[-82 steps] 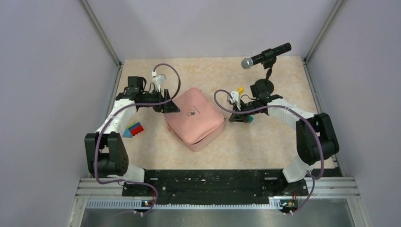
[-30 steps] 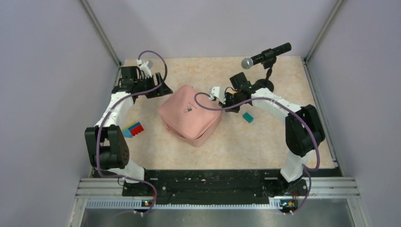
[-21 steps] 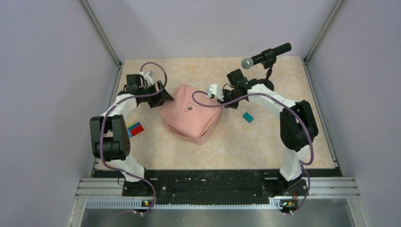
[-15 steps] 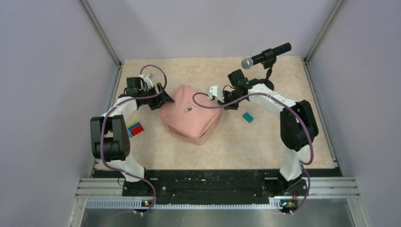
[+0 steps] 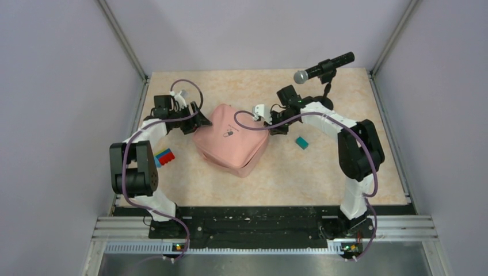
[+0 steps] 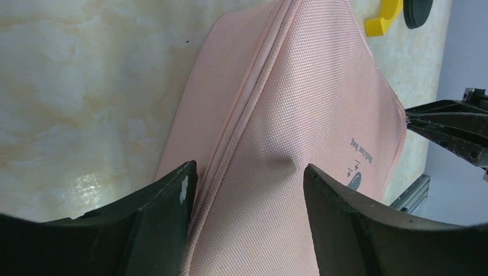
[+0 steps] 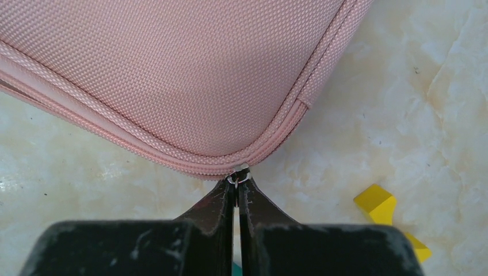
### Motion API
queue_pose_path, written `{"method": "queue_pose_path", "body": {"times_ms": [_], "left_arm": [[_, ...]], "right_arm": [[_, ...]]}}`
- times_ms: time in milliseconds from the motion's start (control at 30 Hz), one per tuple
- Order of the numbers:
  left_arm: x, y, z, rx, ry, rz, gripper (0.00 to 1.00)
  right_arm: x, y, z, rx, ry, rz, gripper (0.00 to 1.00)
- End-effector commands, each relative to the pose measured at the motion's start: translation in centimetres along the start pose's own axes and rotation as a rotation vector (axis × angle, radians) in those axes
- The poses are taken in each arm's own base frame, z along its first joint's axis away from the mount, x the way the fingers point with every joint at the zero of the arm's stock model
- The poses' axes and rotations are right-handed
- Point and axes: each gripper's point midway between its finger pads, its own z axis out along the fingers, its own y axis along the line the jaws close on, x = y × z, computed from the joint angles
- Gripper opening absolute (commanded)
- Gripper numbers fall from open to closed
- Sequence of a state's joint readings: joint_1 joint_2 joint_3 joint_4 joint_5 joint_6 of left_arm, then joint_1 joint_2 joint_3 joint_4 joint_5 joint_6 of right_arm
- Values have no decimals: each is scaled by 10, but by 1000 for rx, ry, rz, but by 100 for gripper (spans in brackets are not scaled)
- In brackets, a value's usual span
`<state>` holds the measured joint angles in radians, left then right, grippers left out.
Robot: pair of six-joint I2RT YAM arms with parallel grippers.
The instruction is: Organize the medicine kit
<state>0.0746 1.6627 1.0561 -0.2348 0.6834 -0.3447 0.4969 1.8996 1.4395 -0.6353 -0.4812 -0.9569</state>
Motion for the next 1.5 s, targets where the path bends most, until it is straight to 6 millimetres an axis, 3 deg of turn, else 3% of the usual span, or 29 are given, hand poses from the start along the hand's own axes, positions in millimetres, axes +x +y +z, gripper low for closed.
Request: {"method": "queue_pose_path", "body": {"times_ms": [0,100,200,367,500,600,733,867,933,1000,1100,1133,1233,1467], "left_arm": [[0,-4,-12,-40,-27,36,73],[10,1,-15,-67,-39,3,78],[31,-16,-17,56,-31,-24,76],[44,-50,-31,199,-41,155,71],[64,-49,-50,182,30,218,72],[49,-27,-73,63,-12,215,75],[-13,-24,-88,11,-178,324,81],[-76,-27,-53,72,-291,351,83],[-89,-36,-20,140,-232,367,82],[-101,-58,11,249,-185,383,81],[-102,-73,50,351,-130,402,80],[-93,-85,65,385,-97,418,80],[-73,-95,93,441,-30,413,78],[-19,-119,111,562,98,362,64]], "right_arm": [[-18,-8,-2,26,-27,-51,0],[-5,-26,-5,90,70,-93,0],[-2,-49,3,139,114,-118,0],[-15,-78,23,207,101,-189,0],[-23,-93,37,222,85,-234,0],[-28,-94,37,221,70,-309,0],[-35,-93,34,227,44,-376,0],[-40,-94,35,222,21,-409,0],[-44,-92,36,211,0,-415,0],[-50,-88,37,190,-39,-424,0],[-67,-77,39,146,-133,-432,0],[-72,-74,40,138,-159,-426,0],[-85,-70,44,134,-198,-424,0],[-91,-62,49,117,-222,-417,0]]}}
